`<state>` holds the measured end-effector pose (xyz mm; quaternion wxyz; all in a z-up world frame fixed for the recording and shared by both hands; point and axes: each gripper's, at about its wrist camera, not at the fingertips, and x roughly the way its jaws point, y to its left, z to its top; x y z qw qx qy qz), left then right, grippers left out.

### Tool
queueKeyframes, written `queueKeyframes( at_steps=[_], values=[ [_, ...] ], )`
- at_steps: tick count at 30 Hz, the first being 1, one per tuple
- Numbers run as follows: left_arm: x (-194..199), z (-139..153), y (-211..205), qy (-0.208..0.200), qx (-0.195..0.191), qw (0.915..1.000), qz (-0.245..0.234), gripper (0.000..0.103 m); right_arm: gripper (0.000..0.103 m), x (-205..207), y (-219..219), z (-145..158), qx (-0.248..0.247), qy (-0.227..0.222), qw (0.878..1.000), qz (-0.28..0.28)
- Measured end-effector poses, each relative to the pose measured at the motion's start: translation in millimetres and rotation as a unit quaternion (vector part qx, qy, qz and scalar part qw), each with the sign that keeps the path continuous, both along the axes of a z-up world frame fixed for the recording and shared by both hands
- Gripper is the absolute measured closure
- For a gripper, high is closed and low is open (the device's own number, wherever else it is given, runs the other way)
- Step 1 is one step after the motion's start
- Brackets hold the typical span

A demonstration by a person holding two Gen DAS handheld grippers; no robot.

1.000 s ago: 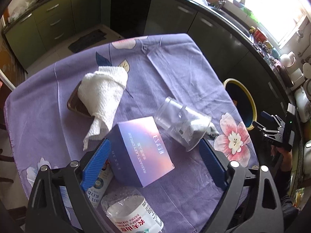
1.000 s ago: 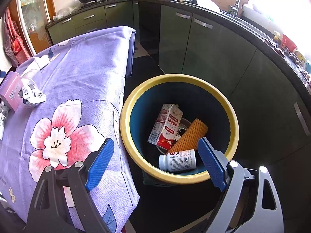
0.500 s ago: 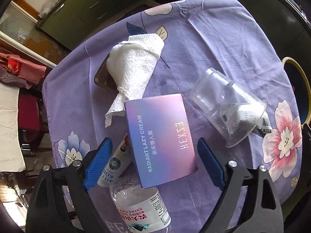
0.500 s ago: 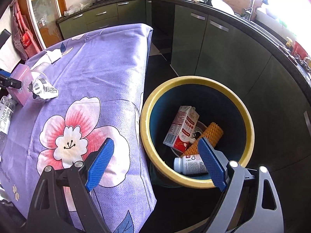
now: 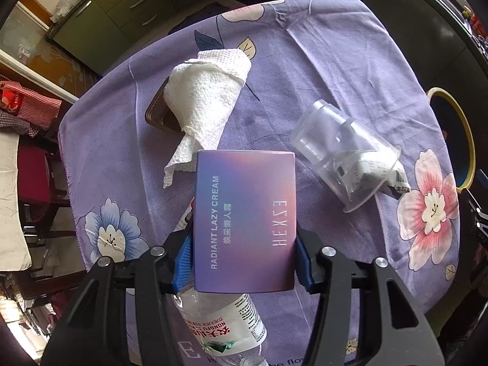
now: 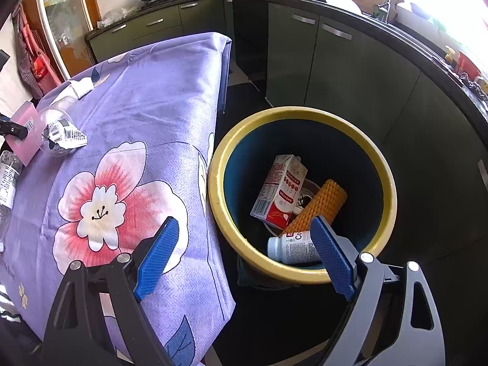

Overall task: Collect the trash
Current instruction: 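Grasp the purple cream box with the left gripper and lift it, then carry the cream box over the bin and open the left gripper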

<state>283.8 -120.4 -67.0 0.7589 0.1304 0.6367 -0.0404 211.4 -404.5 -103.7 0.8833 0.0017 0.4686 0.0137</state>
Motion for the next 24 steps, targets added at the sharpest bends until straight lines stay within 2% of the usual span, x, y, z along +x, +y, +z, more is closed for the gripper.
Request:
queueKeyframes(
  at_steps=[15, 20, 24],
  values=[
    [-30, 52, -28, -0.036, -0.058, 0.9962, -0.054, 0.051, 0.016, -21, 0, 16, 0.001, -0.018, 1.0, -0.003],
    [-37, 68, -73, -0.044, -0.082, 0.99, -0.106, 0.051, 0.016, -38, -17, 25, 0.003, -0.029, 0.999, -0.024],
    [-37, 77, -127, -0.05, -0.105, 0.9801, -0.161, 0.051, 0.016, -54, -38, 31, 0.003, -0.037, 0.998, -0.047]
  ],
)
